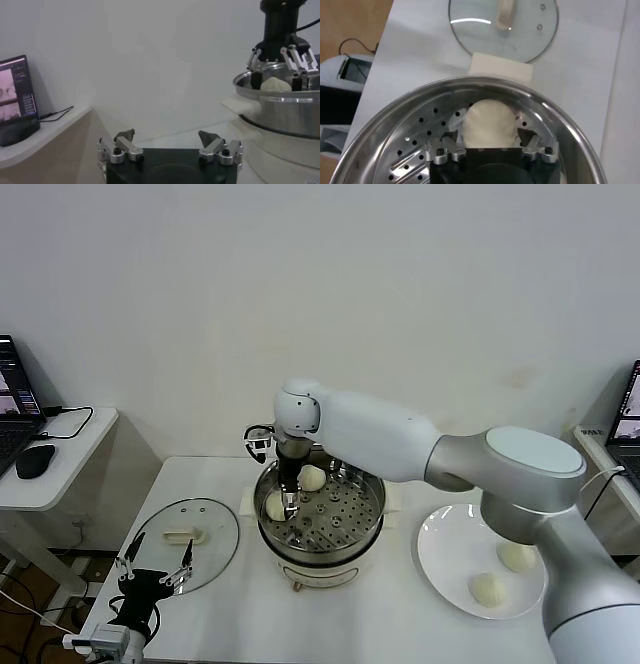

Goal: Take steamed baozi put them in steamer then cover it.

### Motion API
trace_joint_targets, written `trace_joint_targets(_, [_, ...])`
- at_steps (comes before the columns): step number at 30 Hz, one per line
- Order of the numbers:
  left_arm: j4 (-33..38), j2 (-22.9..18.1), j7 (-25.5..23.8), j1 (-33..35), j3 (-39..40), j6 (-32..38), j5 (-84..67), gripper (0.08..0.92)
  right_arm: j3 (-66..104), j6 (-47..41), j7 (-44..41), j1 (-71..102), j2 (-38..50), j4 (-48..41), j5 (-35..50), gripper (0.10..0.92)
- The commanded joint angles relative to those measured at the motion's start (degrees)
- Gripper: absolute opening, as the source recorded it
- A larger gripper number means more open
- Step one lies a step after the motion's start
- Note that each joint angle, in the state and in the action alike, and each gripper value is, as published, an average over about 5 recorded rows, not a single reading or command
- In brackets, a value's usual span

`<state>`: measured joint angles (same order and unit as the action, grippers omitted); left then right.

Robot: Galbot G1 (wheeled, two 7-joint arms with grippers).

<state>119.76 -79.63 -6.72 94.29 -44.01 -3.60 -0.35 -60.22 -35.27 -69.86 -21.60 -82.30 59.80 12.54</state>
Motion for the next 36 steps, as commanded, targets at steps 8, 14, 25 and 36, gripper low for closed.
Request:
trace_joint_targets(8, [1.48,-0.37,-0.74,0.82,0.72,-0.62,0.41,0.823,6.95,3.33,-4.69,-8.09,30.14,27.58,-0.55,0.823])
trace_joint_targets(14, [2.14,-0.78,-1.12,1.40,0.88,-1.15,0.28,0.823,9.46,6.46,-6.68,-5.93,45.44,34.82,-2.97,0.823])
trace_joint_targets(25, [2.04,-0.63,-1.03,3.10,1.34,-1.13,0.35,0.823,16.43,13.31,-8.15,10.13,61.54,39.25,-14.08,0.823])
trace_joint_targets(36, [2.57,-1.10,-0.97,4.66,1.47,-1.06,1.54,0.823,26.86,17.66,-8.08,31.43,60.53,37.03,-25.02,0.823])
